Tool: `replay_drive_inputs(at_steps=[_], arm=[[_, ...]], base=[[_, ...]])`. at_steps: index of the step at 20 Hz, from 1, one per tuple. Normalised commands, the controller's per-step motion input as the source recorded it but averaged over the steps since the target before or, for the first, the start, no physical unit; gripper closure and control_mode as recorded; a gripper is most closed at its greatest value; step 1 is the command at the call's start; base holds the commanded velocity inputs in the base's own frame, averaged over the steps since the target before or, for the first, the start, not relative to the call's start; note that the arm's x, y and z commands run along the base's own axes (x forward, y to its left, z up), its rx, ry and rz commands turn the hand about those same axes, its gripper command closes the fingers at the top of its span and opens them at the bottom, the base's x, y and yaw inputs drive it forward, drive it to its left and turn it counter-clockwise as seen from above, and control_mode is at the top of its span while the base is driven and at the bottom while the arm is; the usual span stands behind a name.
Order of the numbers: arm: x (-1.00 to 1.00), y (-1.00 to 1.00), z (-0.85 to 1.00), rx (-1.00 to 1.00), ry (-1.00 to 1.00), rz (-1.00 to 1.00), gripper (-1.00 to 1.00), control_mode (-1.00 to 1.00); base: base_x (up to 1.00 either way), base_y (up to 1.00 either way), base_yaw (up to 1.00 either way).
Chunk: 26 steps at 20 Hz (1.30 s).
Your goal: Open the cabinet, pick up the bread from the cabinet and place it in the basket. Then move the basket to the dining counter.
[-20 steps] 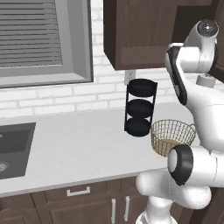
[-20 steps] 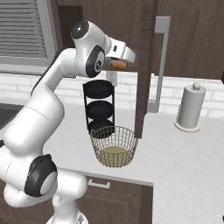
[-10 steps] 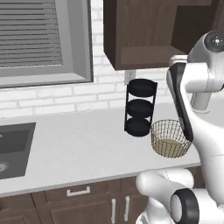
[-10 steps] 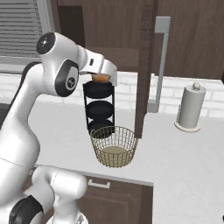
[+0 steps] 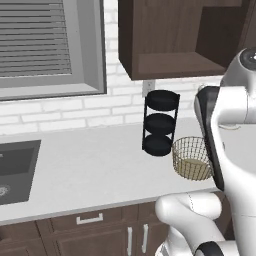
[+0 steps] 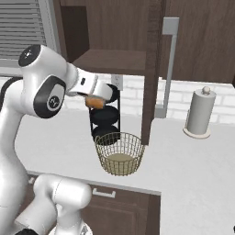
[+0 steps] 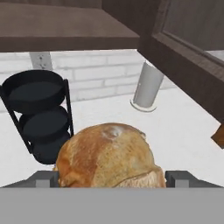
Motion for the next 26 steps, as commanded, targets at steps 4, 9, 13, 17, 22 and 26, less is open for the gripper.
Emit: replay_drive_inputs(at_steps=[4,9,13,17,22,26], arm=[[0.08,0.00,-0.95,0.06,0.35,-0.01,1.00,-1.00],[0.76,0.03,-0.99,0.15,0.22,0.00,1.00,-1.00],[0.79,0.00,-0.82,0.14,0.12,0.00,1.00,-1.00],[0.34,0.00,-0.76,0.07,0.07,0.00,1.00,-1.00],[0.18,-0.07,-0.86,0.01,0.01,0.00,1.00,-1.00],[0.29,-0.51,-0.69,0.00,0.04,-0.01,1.00,-1.00]], base=[[0.00,0.00,0.00],[0.00,0.00,0.00],[0.00,0.00,0.00],[0.00,0.00,0.00],[0.00,0.00,0.00],[0.00,0.00,0.00]])
